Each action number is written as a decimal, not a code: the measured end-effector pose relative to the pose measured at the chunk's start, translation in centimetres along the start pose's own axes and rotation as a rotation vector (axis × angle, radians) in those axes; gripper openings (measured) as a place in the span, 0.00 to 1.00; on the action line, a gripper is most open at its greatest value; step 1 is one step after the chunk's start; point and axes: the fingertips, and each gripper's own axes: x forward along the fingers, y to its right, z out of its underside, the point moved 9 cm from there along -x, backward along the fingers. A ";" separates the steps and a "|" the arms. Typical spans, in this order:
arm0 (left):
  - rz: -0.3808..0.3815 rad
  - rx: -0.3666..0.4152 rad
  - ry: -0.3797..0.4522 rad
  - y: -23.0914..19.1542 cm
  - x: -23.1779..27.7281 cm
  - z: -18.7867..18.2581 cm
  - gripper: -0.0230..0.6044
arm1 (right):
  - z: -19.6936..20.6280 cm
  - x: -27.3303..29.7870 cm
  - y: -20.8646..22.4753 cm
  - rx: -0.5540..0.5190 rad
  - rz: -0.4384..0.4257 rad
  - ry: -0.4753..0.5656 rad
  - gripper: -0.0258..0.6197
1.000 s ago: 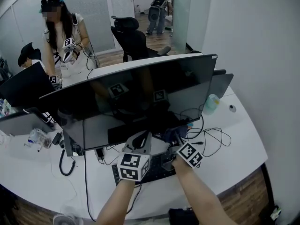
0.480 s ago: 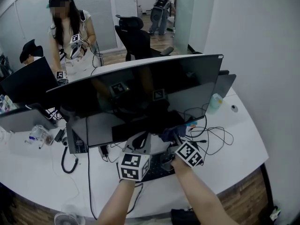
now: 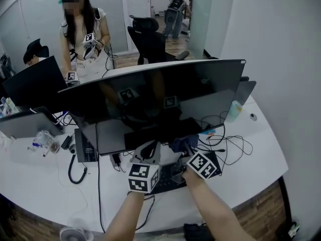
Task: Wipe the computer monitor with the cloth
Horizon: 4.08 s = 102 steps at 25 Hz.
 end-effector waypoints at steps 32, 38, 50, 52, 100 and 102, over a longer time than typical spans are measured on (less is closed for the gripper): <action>-0.042 -0.041 -0.004 -5.8 -5.6 2.0 0.05 | 7.6 0.7 -4.0 0.019 -0.037 -0.036 0.13; -0.049 -0.044 0.002 -6.7 -6.6 2.0 0.05 | 9.2 0.9 -5.0 0.025 -0.045 -0.050 0.13; -0.091 -0.083 0.015 -8.0 -8.3 2.5 0.05 | 11.6 1.2 -6.3 0.023 -0.070 -0.093 0.13; -0.100 -0.087 0.014 -8.4 -8.7 2.7 0.05 | 12.1 1.2 -6.6 0.025 -0.073 -0.099 0.13; -0.335 -0.150 0.039 -15.2 -16.7 3.9 0.05 | 22.8 3.3 -12.5 -0.032 -0.209 -0.384 0.13; -0.341 -0.152 0.041 -15.4 -17.0 3.8 0.05 | 23.4 3.4 -13.0 -0.041 -0.220 -0.405 0.13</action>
